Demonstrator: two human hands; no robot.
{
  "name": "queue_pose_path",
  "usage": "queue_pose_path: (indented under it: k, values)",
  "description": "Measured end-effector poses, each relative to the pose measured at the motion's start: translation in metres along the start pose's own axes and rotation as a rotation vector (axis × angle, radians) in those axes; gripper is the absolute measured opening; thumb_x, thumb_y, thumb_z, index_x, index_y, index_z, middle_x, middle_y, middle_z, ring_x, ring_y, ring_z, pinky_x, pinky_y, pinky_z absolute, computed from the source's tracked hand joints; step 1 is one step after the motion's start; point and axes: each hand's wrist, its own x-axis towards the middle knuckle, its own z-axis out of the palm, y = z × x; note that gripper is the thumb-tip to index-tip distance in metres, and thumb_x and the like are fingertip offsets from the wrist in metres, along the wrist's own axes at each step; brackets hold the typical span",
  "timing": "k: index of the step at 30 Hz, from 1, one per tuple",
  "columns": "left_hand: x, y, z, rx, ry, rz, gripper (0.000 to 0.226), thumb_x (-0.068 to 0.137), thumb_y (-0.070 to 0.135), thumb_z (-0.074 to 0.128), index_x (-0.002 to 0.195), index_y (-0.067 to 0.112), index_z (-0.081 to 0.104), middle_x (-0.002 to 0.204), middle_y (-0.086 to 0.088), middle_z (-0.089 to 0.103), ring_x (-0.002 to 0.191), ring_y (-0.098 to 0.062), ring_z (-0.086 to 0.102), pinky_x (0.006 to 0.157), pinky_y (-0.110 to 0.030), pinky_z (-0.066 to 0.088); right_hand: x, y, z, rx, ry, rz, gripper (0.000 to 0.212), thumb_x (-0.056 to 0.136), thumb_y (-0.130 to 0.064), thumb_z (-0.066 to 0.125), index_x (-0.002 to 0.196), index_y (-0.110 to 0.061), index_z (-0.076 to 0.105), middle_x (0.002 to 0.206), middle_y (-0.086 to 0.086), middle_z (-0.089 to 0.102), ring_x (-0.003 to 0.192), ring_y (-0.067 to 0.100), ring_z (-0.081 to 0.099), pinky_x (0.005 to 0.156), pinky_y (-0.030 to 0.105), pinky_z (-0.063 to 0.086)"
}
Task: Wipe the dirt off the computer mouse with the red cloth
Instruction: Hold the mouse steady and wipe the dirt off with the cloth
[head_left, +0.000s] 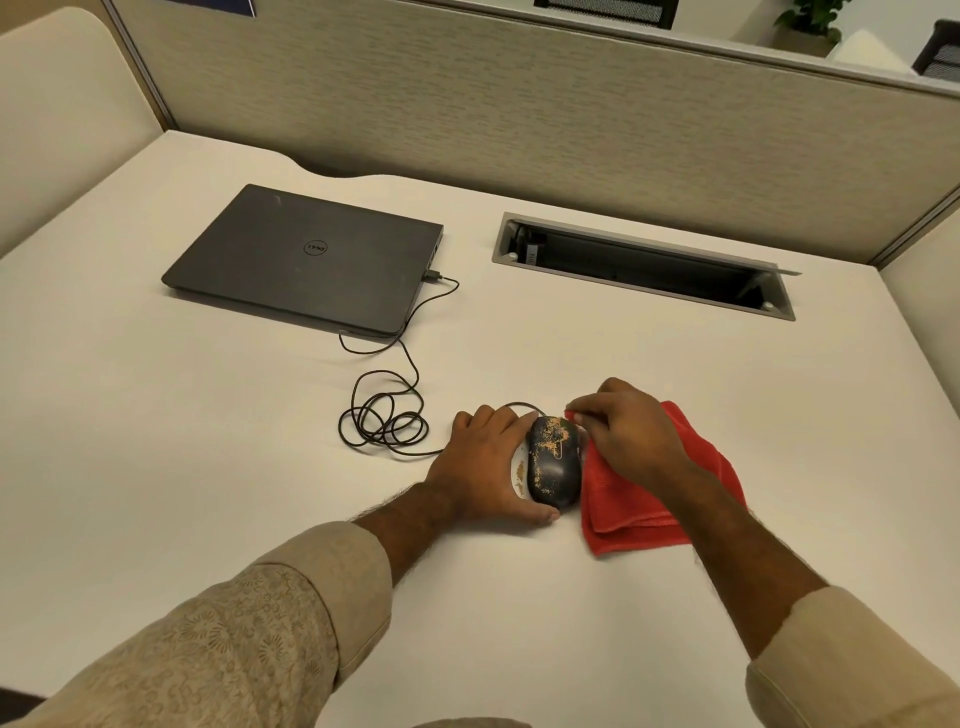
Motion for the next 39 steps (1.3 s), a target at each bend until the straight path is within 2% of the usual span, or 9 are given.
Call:
queue_pose_path:
  k: [3,7,11,16,20,24,28,32,39]
  values:
    - [0.000,0.000,0.000,0.003,-0.005,0.002,0.115,0.053,0.089,0.061,0.145,0.024,0.038,0.125,0.010,0.047,0.111,-0.016,0.039,0.100,-0.038,0.031,0.001,-0.003,0.002,-0.047,-0.088,-0.036,0.020,0.090,-0.025,0.061,0.105,-0.029,0.074,0.087,-0.010,0.057,0.086,0.015,0.059,0.073,0.032,0.046]
    - [0.000,0.001,0.000,0.007,0.001,0.004,0.115,0.053,0.088,0.063,0.145,0.024,0.039,0.124,0.010,0.048,0.110,-0.016,0.040,0.098,-0.038,0.031,0.003,-0.003,0.000,-0.054,0.013,0.026,0.021,0.091,-0.025,0.059,0.105,-0.026,0.075,0.093,-0.004,0.062,0.088,0.020,0.062,0.078,0.038,0.050]
    - [0.000,0.000,0.000,0.012,-0.004,0.001,0.115,0.053,0.089,0.062,0.145,0.024,0.038,0.122,0.010,0.047,0.109,-0.016,0.040,0.098,-0.037,0.031,0.005,-0.009,0.004,-0.064,-0.074,-0.022,0.021,0.092,-0.027,0.059,0.107,-0.028,0.074,0.093,-0.005,0.061,0.088,0.020,0.061,0.079,0.039,0.050]
    - [0.001,0.000,0.001,0.008,0.007,0.002,0.116,0.052,0.091,0.056,0.144,0.023,0.040,0.121,0.010,0.049,0.108,-0.016,0.041,0.096,-0.037,0.031,0.003,-0.006,0.000,-0.067,0.009,0.026,0.020,0.091,-0.025,0.059,0.105,-0.026,0.074,0.095,-0.003,0.063,0.088,0.021,0.062,0.081,0.039,0.049]
    - [0.001,-0.001,0.003,0.011,0.009,0.005,0.116,0.051,0.091,0.056,0.144,0.024,0.040,0.122,0.010,0.048,0.108,-0.016,0.041,0.096,-0.036,0.031,-0.006,-0.002,-0.002,-0.079,-0.116,-0.025,0.021,0.090,-0.027,0.060,0.107,-0.030,0.073,0.090,-0.007,0.059,0.087,0.018,0.060,0.078,0.037,0.048]
    - [0.000,-0.001,0.002,0.008,0.014,0.010,0.114,0.051,0.091,0.057,0.143,0.025,0.040,0.122,0.011,0.048,0.108,-0.015,0.040,0.096,-0.036,0.030,-0.009,0.002,-0.005,-0.102,-0.004,0.048,0.021,0.091,-0.027,0.058,0.103,-0.030,0.074,0.092,-0.005,0.062,0.085,0.020,0.061,0.078,0.037,0.048]
    - [0.000,0.000,0.001,0.011,-0.005,0.006,0.116,0.052,0.091,0.057,0.145,0.025,0.039,0.121,0.011,0.047,0.109,-0.015,0.040,0.096,-0.037,0.031,-0.016,-0.009,0.002,-0.074,-0.069,-0.012,0.021,0.090,-0.027,0.060,0.106,-0.030,0.074,0.090,-0.005,0.061,0.084,0.021,0.061,0.076,0.036,0.048]
    - [0.000,0.000,0.000,0.020,-0.003,0.007,0.115,0.053,0.089,0.062,0.145,0.024,0.039,0.121,0.010,0.048,0.108,-0.016,0.041,0.096,-0.037,0.032,-0.018,-0.007,0.001,-0.084,0.021,0.047,0.020,0.090,-0.026,0.058,0.102,-0.030,0.074,0.088,-0.002,0.060,0.083,0.024,0.061,0.076,0.039,0.048]
    - [-0.001,0.001,0.000,0.016,0.001,0.004,0.115,0.052,0.088,0.062,0.144,0.023,0.039,0.124,0.011,0.048,0.110,-0.016,0.041,0.097,-0.037,0.031,-0.024,-0.001,0.002,-0.044,0.034,0.081,0.021,0.090,-0.025,0.060,0.106,-0.030,0.074,0.090,-0.003,0.061,0.086,0.021,0.061,0.076,0.036,0.049]
